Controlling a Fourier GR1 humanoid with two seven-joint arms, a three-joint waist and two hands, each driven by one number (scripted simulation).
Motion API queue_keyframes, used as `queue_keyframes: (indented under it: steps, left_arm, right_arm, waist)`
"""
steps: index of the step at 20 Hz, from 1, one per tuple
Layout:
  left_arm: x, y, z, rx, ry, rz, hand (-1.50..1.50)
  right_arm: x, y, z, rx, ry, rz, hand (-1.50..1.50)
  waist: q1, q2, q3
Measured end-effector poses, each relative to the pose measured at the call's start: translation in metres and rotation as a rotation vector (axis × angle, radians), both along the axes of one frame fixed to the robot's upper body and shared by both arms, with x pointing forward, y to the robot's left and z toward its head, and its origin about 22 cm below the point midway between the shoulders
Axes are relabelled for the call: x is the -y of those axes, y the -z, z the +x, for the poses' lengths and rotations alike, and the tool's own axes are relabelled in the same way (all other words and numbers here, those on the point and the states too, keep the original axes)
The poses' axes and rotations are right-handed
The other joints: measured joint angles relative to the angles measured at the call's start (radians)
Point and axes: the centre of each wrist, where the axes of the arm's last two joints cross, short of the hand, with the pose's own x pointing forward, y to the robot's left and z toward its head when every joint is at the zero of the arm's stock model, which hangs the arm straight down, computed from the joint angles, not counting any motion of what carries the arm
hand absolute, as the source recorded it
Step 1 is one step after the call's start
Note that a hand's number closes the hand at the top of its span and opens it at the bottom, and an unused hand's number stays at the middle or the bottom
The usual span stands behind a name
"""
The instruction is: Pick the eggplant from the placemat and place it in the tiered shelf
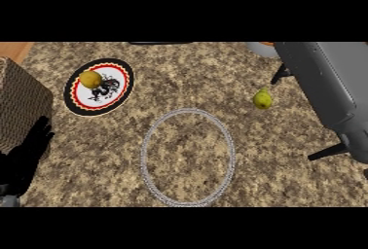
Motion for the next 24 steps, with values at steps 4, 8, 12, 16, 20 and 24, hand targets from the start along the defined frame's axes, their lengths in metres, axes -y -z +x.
queue_keyframes:
  steps: [4, 8, 12, 16, 20, 24]
  left_arm:
    - [0.001, 0.0, 0.0, -0.001, 0.003, 0.003, 0.0]
    - [0.001, 0.002, -0.002, -0.002, -0.003, 0.002, 0.0]
    - [0.003, 0.004, -0.002, -0.001, -0.004, -0.002, 0.0]
    - [0.003, 0.002, -0.004, 0.001, 0.003, -0.001, 0.0]
    - [-0.001, -0.002, -0.002, 0.006, 0.007, 0.003, 0.0]
    - [0.001, -0.003, 0.002, 0.009, 0.015, 0.002, 0.0]
  right_arm:
    - [0.002, -0.026, -0.001, 0.075, 0.048, -0.05, 1.5]
    - [0.011, -0.045, 0.0, 0.084, 0.126, -0.11, 1.5]
    - [0.022, -0.065, 0.0, 0.077, 0.187, -0.138, 1.5]
    - [0.032, -0.082, -0.003, 0.055, 0.237, -0.155, 1.5]
    - [0.051, -0.086, -0.004, 0.024, 0.292, -0.171, 1.5]
    - [0.07, -0.089, -0.006, -0.008, 0.343, -0.186, 1.5]
  waist:
    - [0.002, 0.002, 0.0]
    - [-0.001, 0.001, -0.001]
    - [0.0, 0.003, 0.0]
    - [0.008, 0.006, 0.001]
    - [0.011, 0.011, 0.001]
    - [0.012, 0.014, 0.002]
